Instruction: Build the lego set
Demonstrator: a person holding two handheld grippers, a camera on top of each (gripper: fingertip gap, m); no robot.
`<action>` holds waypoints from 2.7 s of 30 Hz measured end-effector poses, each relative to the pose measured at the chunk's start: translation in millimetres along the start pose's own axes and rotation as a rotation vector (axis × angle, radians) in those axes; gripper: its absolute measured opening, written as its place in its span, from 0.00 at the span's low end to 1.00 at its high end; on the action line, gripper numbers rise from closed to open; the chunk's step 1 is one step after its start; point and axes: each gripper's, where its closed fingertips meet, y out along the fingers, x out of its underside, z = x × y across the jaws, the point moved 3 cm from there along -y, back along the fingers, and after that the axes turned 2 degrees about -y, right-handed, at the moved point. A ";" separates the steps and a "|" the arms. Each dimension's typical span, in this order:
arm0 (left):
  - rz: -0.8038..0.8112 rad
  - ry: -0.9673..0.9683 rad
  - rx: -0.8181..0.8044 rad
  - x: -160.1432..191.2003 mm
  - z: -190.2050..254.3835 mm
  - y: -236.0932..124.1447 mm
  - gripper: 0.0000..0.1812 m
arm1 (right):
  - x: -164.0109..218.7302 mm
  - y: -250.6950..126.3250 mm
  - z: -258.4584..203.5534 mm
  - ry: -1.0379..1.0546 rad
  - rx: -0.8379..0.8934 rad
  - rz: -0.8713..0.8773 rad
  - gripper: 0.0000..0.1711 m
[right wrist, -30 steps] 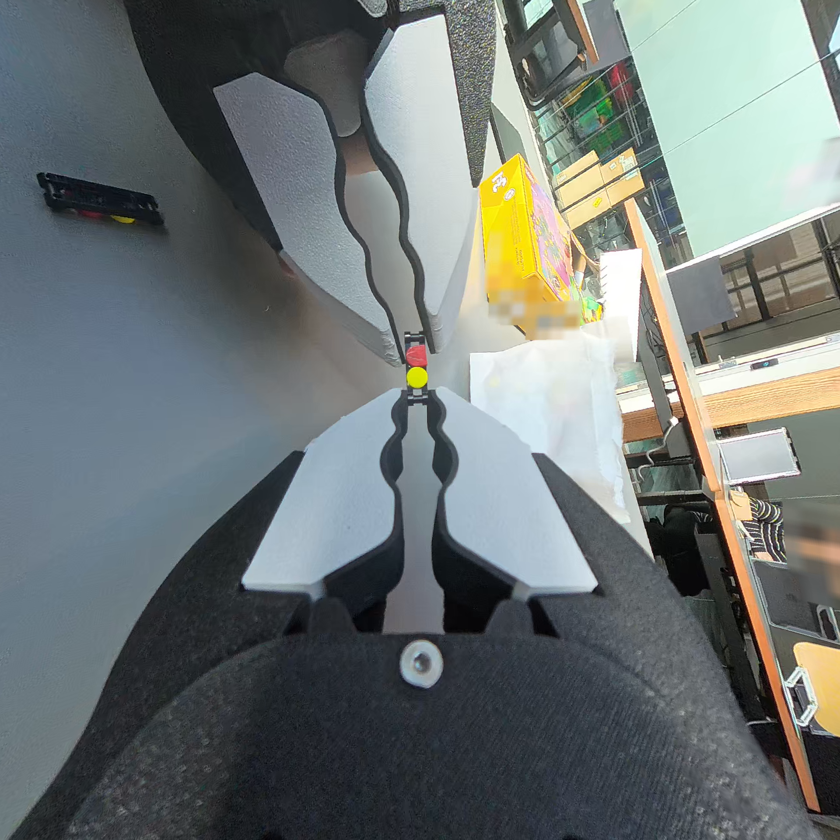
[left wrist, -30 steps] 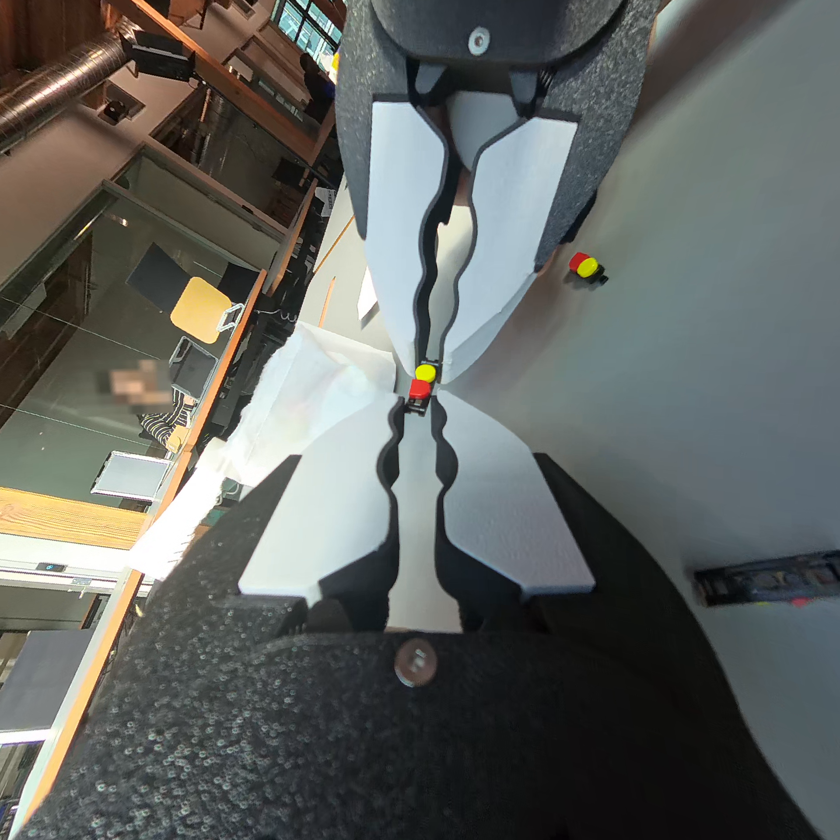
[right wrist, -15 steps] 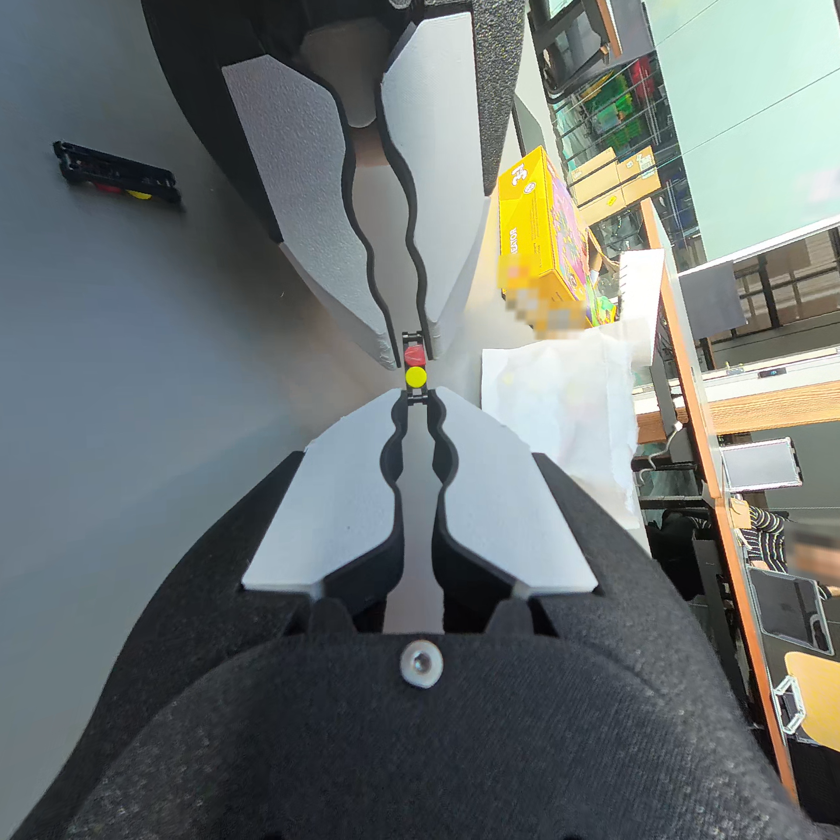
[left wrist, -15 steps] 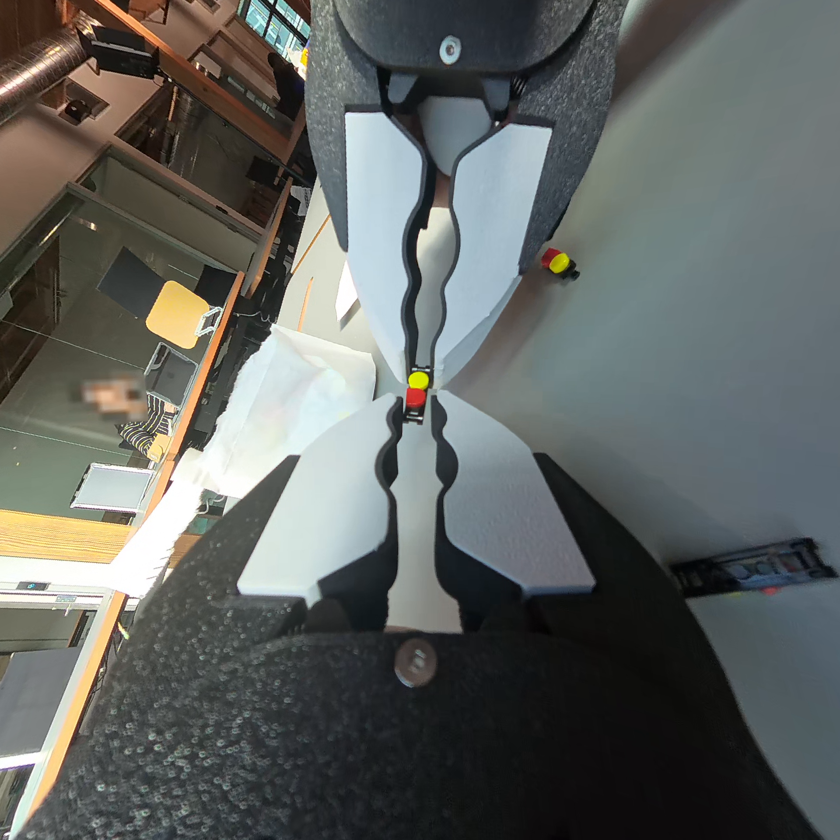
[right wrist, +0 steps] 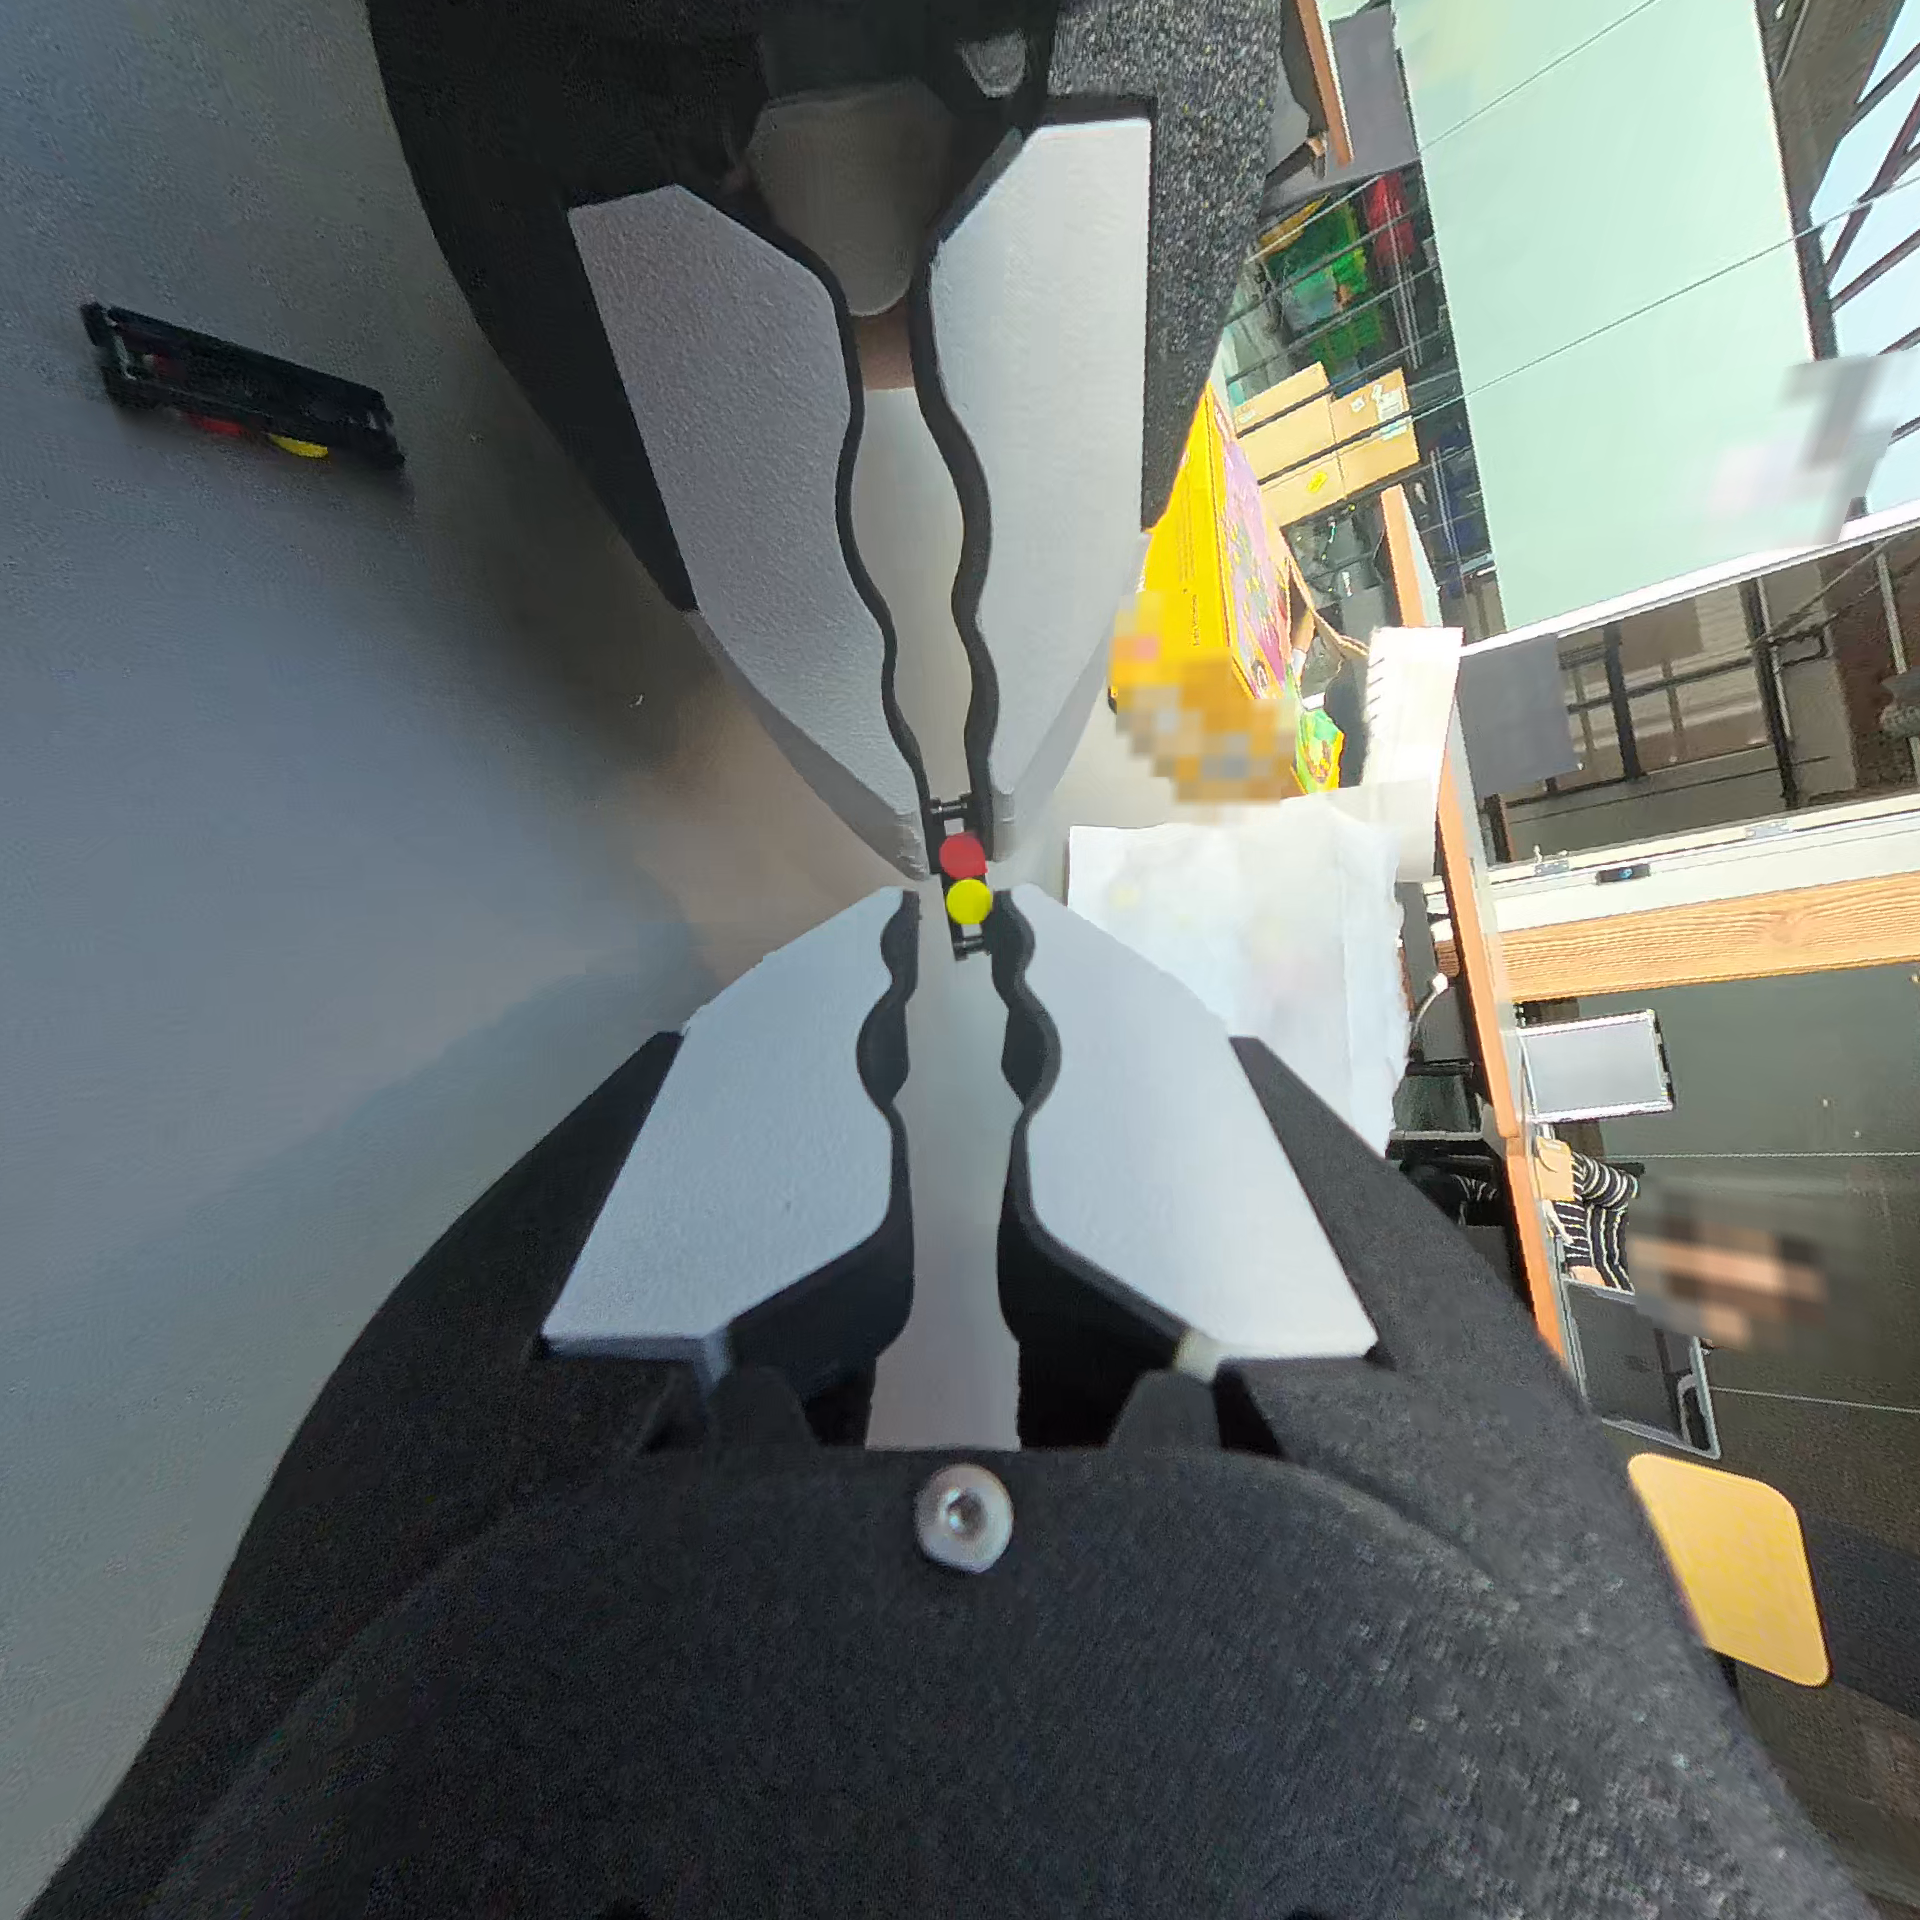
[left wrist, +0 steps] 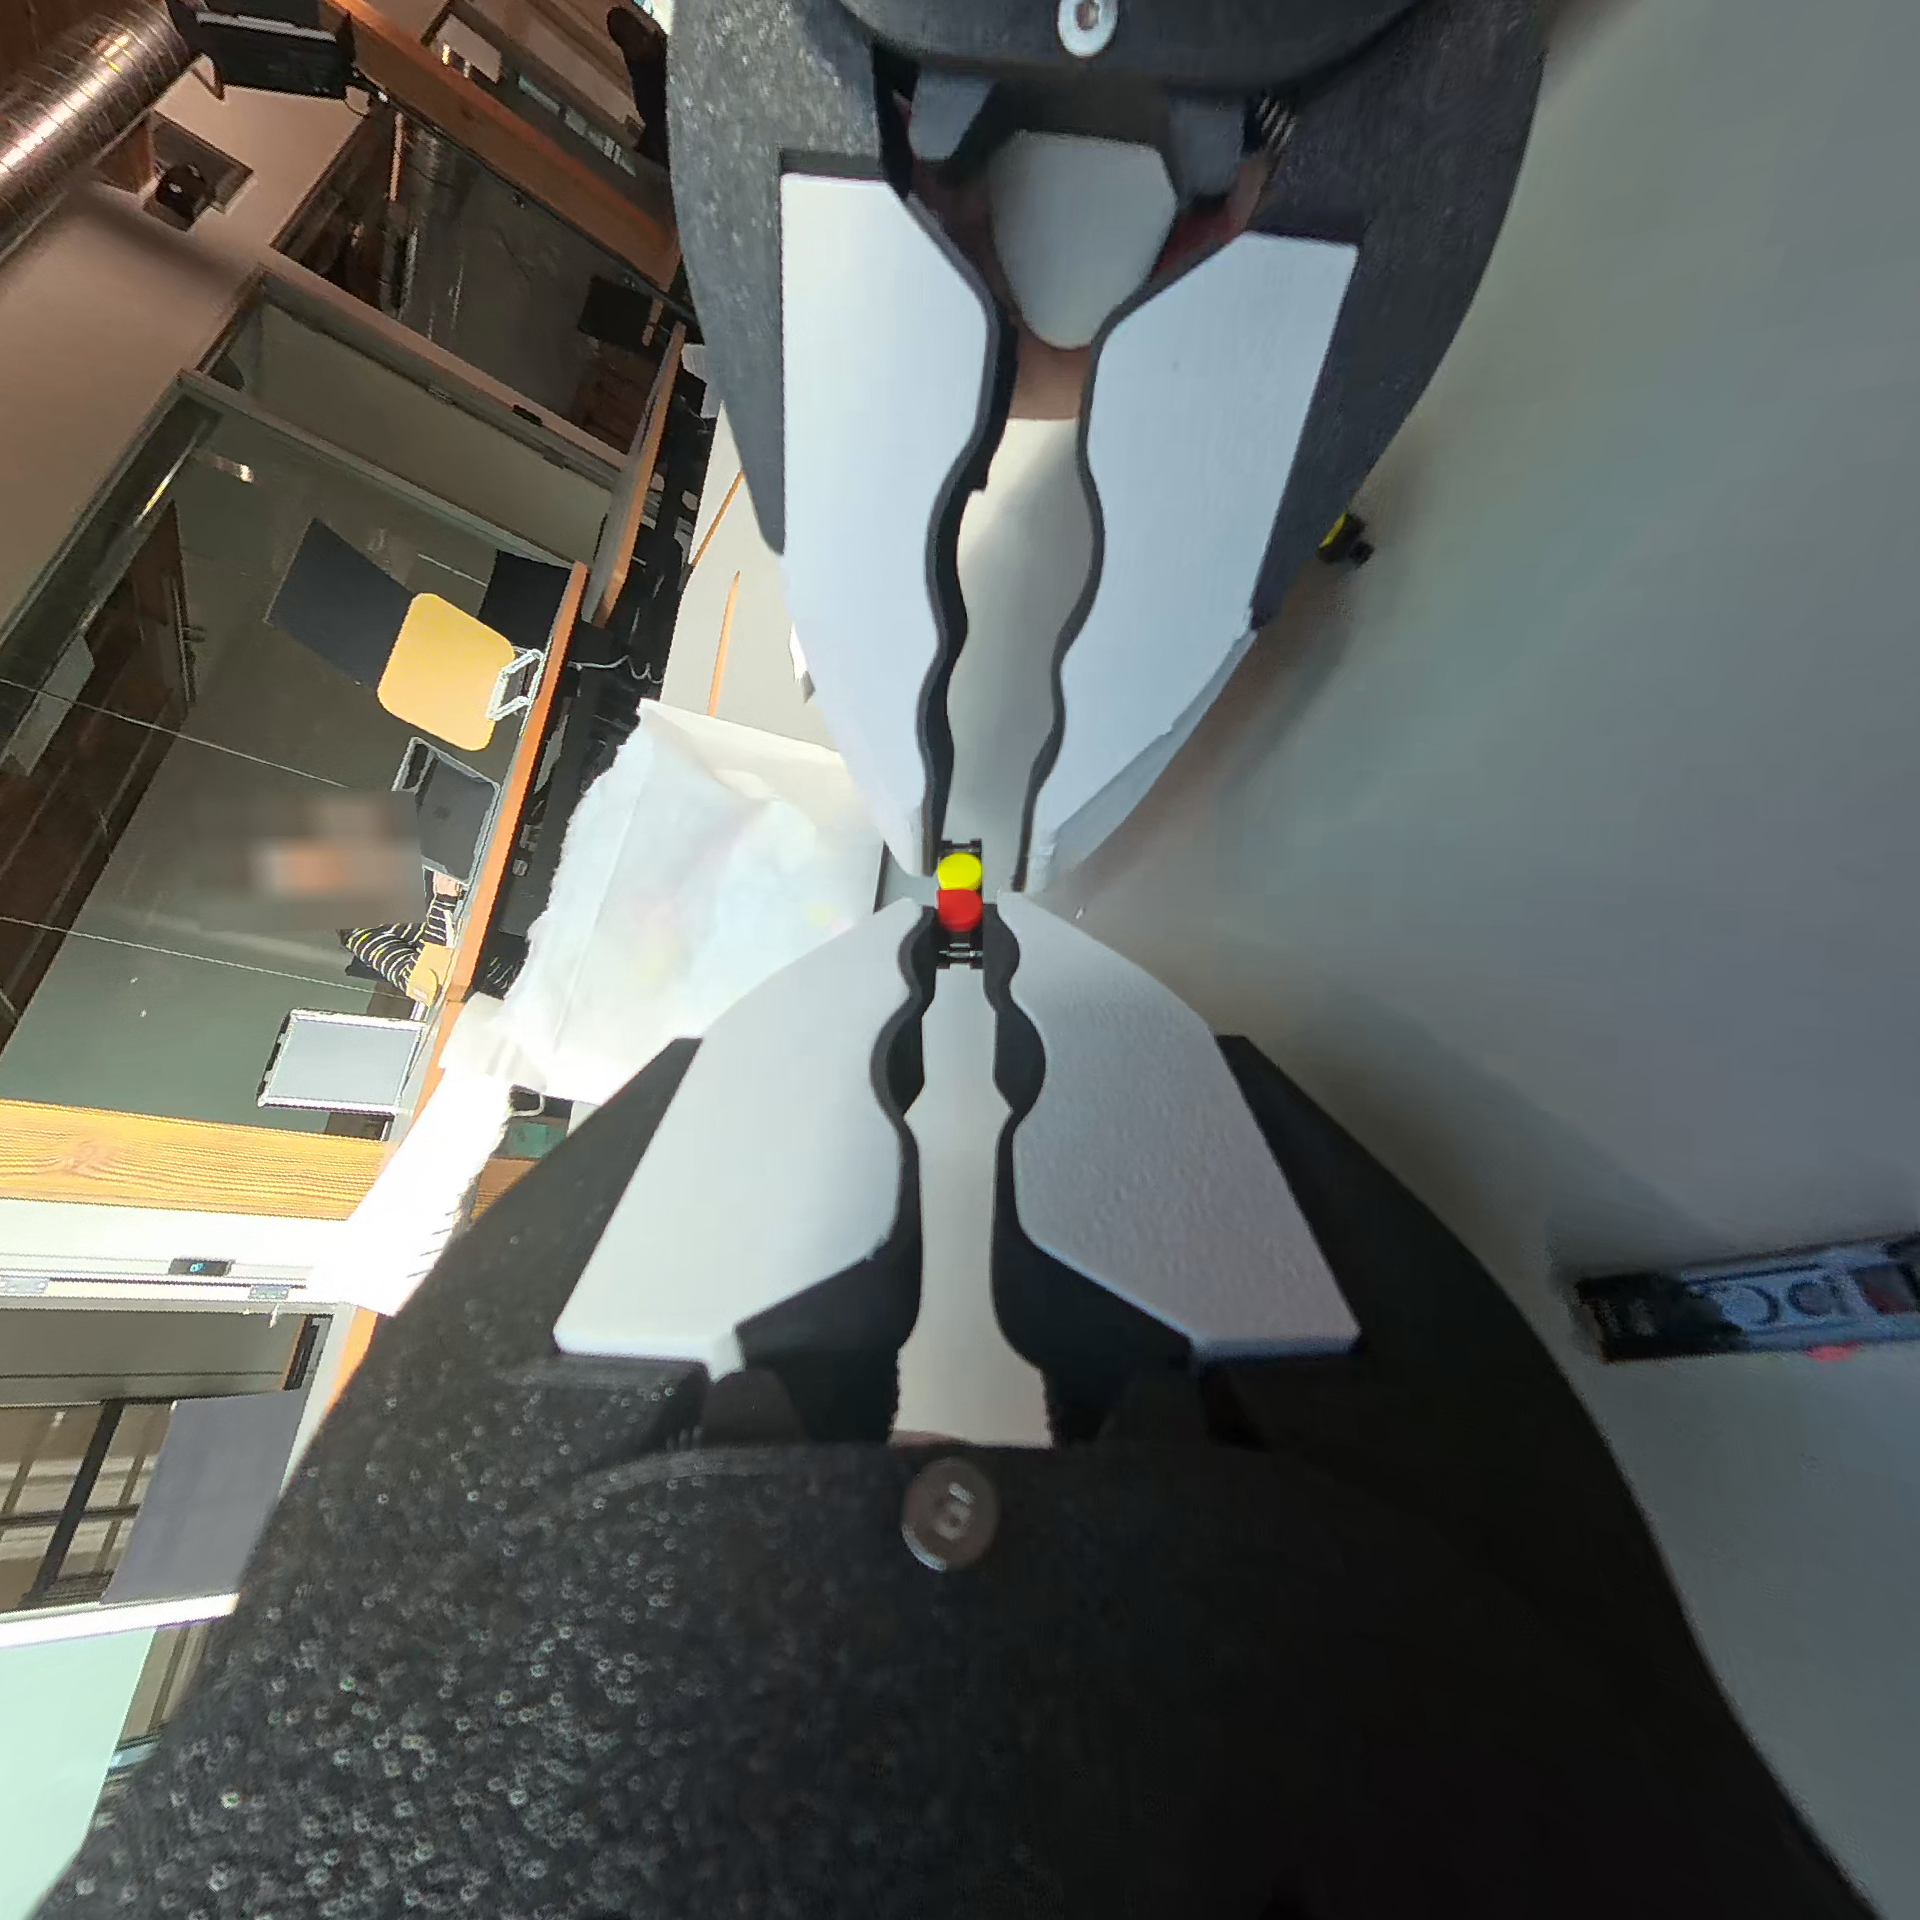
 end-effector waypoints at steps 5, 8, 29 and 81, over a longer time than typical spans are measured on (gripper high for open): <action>0.001 -0.014 0.020 0.5 1.3 -0.1 0.04 | -1.0 1.5 0.3 0.007 0.003 -0.003 0.05; 0.013 -0.029 0.033 -1.0 2.2 -0.7 0.04 | 3.5 3.7 -1.6 0.004 -0.012 -0.035 0.08; 0.019 -0.179 0.168 -4.3 -4.2 -8.3 0.04 | -14.4 -8.0 3.1 -0.226 0.105 -0.034 0.04; 0.077 -0.033 -0.119 -12.5 -16.0 -60.3 0.04 | -61.3 -7.1 27.4 1.025 -0.365 0.499 0.00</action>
